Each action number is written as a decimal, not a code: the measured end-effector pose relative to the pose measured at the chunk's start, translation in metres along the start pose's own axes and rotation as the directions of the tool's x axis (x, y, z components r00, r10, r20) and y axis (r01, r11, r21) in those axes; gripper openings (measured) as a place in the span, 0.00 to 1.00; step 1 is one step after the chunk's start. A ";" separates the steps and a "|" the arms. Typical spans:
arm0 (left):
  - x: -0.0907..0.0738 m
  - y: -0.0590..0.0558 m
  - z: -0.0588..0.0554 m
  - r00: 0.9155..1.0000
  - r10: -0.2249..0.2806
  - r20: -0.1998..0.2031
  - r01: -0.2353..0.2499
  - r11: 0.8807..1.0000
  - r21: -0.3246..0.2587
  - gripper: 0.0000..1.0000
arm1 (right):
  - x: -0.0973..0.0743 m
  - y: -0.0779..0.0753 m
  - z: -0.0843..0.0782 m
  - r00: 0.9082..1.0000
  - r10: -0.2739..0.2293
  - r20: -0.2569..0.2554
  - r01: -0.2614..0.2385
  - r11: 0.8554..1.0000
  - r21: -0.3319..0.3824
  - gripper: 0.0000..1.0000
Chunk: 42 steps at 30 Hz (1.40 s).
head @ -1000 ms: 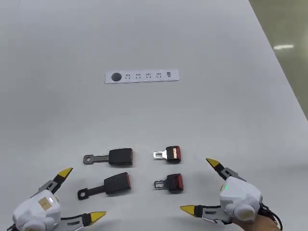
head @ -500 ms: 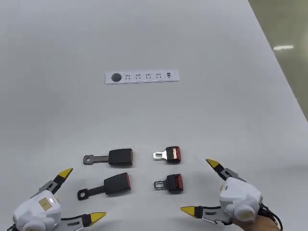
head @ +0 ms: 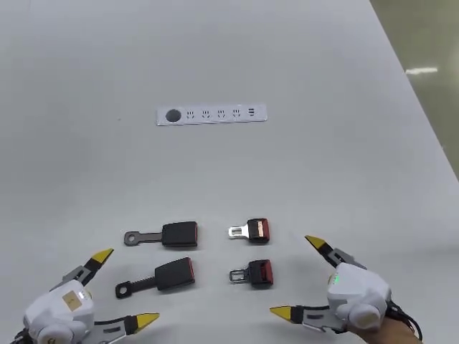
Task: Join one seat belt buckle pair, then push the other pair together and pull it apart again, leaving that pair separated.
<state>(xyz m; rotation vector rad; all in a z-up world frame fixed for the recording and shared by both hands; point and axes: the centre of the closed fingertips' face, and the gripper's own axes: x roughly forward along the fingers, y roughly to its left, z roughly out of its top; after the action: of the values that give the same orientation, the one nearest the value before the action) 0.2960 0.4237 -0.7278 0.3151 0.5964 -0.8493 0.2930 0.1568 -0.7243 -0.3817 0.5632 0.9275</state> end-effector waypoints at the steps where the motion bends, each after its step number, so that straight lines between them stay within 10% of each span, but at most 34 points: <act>1: 0.001 0.000 0.001 1.000 -0.005 -0.001 0.005 1.000 0.003 0.93 | 0.000 0.000 0.000 1.000 0.002 -0.001 -0.002 1.000 -0.008 0.95; 19: 0.018 -0.017 0.007 0.986 -0.133 -0.099 0.142 0.985 0.095 0.69 | 0.008 -0.002 -0.001 0.992 0.111 -0.057 -0.117 0.985 -0.130 0.80; 42: 0.041 -0.029 -0.004 0.944 -0.234 -0.232 0.272 0.951 0.145 0.47 | 0.025 0.005 -0.010 0.949 0.261 -0.178 -0.303 0.913 -0.274 0.55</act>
<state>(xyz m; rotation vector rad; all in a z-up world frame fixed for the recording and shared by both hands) 0.2925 0.3829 -0.7569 0.5013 0.7749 -1.1298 0.2973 0.1702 -0.7475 -0.6528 0.6166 1.2798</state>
